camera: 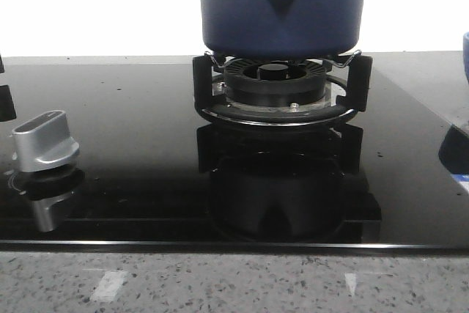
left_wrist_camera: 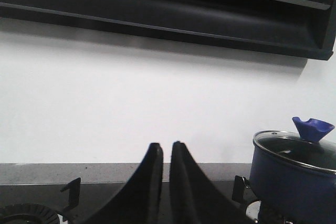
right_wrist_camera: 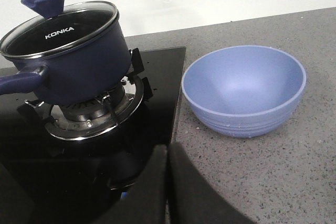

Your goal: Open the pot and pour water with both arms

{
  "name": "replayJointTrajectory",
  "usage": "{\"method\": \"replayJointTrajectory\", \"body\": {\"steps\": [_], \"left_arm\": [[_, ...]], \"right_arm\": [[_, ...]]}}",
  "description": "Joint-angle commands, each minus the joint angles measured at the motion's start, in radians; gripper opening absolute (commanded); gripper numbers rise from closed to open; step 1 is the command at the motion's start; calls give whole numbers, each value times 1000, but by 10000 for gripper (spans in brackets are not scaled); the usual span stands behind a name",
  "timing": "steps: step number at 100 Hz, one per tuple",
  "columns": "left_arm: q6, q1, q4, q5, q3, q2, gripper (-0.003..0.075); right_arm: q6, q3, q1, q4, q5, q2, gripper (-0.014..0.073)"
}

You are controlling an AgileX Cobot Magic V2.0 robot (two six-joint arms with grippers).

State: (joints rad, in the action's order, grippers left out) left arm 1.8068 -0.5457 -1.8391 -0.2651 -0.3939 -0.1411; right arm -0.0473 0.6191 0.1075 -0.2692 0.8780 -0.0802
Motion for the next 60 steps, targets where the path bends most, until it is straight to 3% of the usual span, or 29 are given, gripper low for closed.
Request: {"method": "replayJointTrajectory", "body": {"steps": [1,60], "left_arm": [[-5,-4,-30,27,-24,-21,-20],[-5,-4,-2,16,4,-21,-20]], "right_arm": [[-9,21,-3,-12,-70,-15,-67],[-9,21,-3,-12,-70,-15,-67]]}}
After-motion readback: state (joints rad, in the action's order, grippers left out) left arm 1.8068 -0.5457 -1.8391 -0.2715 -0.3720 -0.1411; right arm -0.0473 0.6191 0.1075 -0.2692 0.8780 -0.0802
